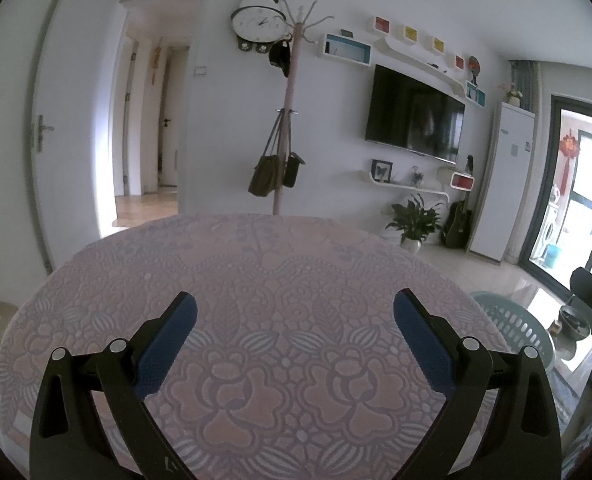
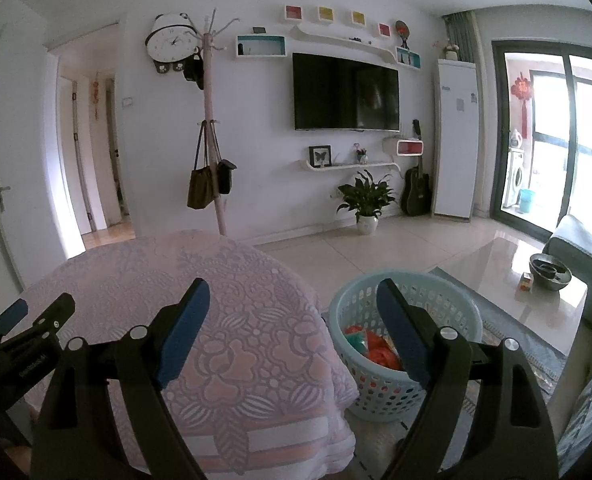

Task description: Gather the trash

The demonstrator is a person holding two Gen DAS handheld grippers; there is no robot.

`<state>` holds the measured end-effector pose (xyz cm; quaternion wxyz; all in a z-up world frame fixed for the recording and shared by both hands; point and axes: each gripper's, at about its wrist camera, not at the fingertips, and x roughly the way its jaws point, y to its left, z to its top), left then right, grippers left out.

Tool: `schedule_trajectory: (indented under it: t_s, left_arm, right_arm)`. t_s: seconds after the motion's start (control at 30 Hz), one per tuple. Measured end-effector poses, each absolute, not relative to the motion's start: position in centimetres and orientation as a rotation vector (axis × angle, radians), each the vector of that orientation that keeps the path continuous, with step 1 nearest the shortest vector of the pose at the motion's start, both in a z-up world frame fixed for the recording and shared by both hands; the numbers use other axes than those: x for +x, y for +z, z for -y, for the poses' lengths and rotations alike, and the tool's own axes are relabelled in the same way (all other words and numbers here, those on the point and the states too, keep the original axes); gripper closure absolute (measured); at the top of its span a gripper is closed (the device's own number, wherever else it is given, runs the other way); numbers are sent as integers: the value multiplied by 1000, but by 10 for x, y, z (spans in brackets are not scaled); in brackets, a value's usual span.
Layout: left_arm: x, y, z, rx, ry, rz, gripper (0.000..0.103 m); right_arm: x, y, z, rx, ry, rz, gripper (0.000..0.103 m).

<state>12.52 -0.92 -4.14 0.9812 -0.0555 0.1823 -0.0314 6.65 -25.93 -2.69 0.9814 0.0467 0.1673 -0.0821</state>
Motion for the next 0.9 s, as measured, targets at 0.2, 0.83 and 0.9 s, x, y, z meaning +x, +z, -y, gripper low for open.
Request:
schedule_trajectory:
  t_s: [0.2,0.83,0.9]
  left_arm:
    - [124,-43,10,-112,-63,-368,7]
    - [126,-39,7,-114,-61,-372,7]
    - [127,-39,6,-114,-62,-372,7]
  right_arm:
    - [68,-31,260,94,-164,-344,22]
    - [70,-33,259,86,-168,-346,22]
    - [71,-32,258,86,-168,-347,22]
